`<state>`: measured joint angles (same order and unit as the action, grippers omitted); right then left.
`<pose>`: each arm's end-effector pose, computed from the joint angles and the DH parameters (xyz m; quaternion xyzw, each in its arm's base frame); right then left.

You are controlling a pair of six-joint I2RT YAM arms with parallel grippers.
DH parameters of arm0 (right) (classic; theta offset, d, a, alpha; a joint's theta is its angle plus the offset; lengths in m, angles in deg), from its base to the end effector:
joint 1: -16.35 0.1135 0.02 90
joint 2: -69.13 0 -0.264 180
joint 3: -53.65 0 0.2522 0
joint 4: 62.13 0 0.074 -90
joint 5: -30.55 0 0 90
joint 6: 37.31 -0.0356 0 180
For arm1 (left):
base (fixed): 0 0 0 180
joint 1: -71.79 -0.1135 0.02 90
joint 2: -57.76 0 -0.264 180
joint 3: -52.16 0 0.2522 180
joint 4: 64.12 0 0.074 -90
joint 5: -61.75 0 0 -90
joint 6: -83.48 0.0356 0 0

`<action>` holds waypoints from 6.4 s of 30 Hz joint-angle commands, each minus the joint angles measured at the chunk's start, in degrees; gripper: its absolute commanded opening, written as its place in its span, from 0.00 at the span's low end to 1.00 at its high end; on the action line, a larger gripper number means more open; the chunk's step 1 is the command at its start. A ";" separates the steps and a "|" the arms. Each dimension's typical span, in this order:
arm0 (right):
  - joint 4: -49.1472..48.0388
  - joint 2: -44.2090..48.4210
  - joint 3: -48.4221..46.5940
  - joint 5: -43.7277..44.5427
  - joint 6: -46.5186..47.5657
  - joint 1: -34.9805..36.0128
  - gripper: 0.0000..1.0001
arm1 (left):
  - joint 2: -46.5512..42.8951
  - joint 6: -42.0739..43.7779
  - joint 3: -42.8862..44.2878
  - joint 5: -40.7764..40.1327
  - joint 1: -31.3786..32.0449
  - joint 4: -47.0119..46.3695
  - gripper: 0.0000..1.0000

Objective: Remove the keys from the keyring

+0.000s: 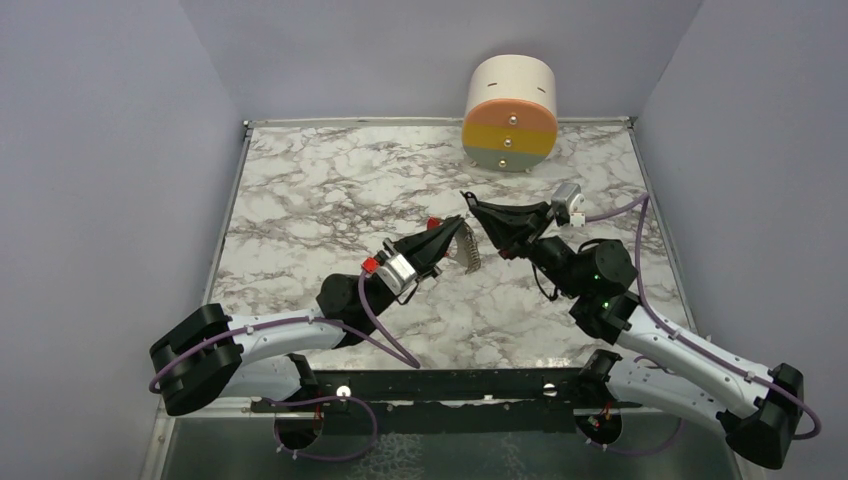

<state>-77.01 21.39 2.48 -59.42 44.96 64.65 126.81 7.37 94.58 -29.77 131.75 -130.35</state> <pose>0.1319 0.1480 0.3584 -0.2028 0.5493 0.3806 0.7157 0.1187 -0.2034 0.3169 0.2462 0.3476 -0.3488 0.8348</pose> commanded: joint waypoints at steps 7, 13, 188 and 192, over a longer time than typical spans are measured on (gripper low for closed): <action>2.55 -3.71 0.08 -3.44 -2.06 -0.74 0.01 | -0.43 0.93 2.57 -0.68 -0.29 -9.04 0.00; 4.83 -3.25 -1.59 -2.31 -0.90 -0.74 0.19 | -0.89 0.75 2.49 -0.50 -0.29 -8.65 0.00; -5.37 -5.43 -12.12 -61.16 -6.80 -29.23 0.35 | -9.24 -24.53 14.50 40.25 -18.09 20.49 0.00; -5.33 -8.05 -14.15 -60.77 -6.82 -26.75 0.34 | -8.68 -24.36 14.49 40.06 -17.95 20.53 0.00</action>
<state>-81.03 15.33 -8.84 -122.58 39.28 35.84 118.22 -15.65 108.50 8.83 113.46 -105.65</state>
